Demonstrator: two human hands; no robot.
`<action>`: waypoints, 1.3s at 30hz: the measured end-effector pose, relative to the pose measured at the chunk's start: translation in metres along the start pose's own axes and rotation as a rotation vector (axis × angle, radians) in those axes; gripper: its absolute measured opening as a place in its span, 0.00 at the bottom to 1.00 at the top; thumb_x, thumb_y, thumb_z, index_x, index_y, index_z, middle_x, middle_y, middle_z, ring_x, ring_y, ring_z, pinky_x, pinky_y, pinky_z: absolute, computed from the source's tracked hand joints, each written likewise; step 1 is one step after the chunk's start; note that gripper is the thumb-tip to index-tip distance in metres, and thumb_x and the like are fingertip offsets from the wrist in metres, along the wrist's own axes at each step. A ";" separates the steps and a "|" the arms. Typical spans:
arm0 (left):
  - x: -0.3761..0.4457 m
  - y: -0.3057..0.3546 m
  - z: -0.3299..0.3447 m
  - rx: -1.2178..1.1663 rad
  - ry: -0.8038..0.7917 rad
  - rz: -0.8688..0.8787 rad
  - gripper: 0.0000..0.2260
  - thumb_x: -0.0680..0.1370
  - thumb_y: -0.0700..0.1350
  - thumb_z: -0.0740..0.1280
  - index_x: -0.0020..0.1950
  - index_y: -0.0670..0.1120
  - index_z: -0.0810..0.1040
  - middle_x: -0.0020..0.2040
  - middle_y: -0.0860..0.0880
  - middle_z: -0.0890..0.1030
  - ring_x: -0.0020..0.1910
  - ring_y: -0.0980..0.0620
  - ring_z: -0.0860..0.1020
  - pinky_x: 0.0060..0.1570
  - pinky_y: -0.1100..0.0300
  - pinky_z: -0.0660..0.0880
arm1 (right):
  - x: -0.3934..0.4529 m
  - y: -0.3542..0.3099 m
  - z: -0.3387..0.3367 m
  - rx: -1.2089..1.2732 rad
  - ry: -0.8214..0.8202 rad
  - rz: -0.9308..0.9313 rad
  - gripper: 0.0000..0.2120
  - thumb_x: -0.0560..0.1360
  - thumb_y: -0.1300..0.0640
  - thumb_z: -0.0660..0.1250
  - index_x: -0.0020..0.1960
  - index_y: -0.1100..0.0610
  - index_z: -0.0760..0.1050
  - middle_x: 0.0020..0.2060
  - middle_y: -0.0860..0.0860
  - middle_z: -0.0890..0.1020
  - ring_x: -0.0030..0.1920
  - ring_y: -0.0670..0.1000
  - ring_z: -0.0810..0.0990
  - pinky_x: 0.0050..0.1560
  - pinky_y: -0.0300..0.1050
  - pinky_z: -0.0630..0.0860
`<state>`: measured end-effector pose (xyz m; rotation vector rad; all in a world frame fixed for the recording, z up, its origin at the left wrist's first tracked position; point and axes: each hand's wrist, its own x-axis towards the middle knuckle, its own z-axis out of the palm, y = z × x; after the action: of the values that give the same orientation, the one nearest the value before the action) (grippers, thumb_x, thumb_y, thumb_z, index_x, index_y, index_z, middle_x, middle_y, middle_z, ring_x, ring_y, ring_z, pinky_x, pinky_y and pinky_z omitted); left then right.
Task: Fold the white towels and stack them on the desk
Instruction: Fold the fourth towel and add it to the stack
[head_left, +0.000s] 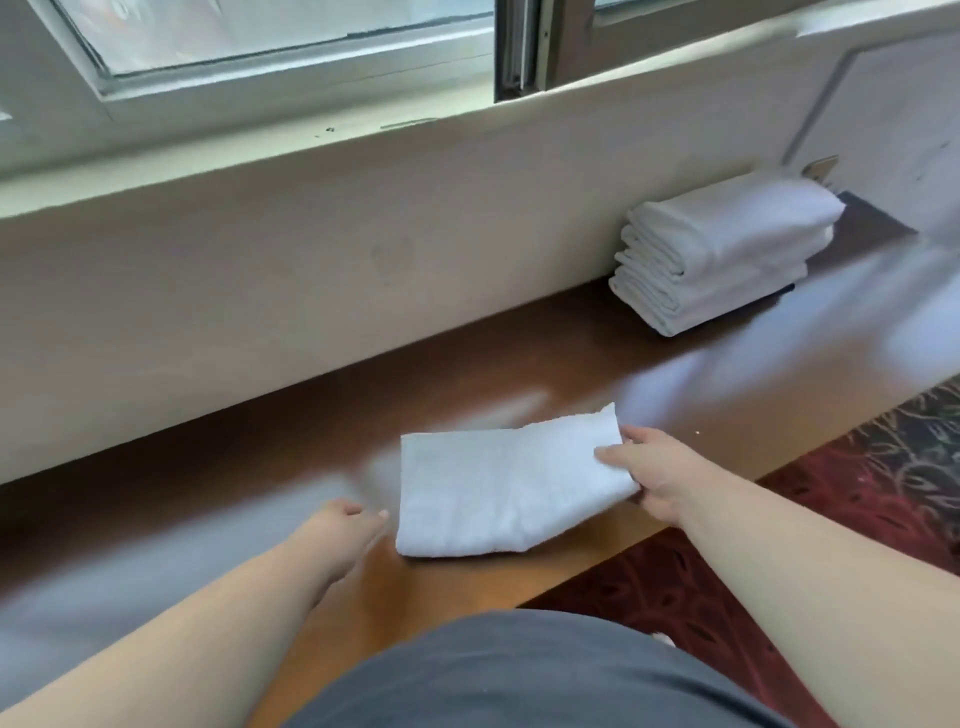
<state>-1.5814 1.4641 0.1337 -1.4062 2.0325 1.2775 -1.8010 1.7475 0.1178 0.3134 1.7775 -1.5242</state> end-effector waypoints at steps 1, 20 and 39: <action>0.002 0.005 0.016 0.027 0.007 -0.038 0.27 0.80 0.53 0.65 0.76 0.45 0.64 0.67 0.39 0.74 0.63 0.39 0.75 0.62 0.50 0.74 | 0.008 0.007 -0.013 -0.086 0.068 -0.005 0.29 0.76 0.69 0.68 0.75 0.60 0.65 0.58 0.57 0.82 0.57 0.59 0.82 0.56 0.54 0.78; 0.063 0.051 0.139 -0.164 0.258 -0.312 0.27 0.73 0.60 0.73 0.64 0.44 0.75 0.55 0.43 0.80 0.52 0.39 0.79 0.57 0.44 0.76 | 0.111 0.009 -0.098 -0.105 -0.275 0.398 0.11 0.79 0.57 0.70 0.58 0.61 0.79 0.47 0.57 0.87 0.45 0.58 0.87 0.44 0.54 0.82; -0.019 0.274 0.182 -0.687 0.087 0.238 0.08 0.81 0.47 0.66 0.60 0.52 0.78 0.55 0.42 0.84 0.52 0.37 0.83 0.52 0.33 0.77 | 0.108 -0.182 -0.281 -0.140 -0.177 -0.294 0.09 0.81 0.48 0.62 0.54 0.36 0.79 0.51 0.46 0.87 0.50 0.49 0.86 0.48 0.50 0.84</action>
<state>-1.8479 1.6519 0.1799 -1.5278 1.9412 2.2010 -2.0960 1.9300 0.1792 -0.1552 1.8343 -1.5614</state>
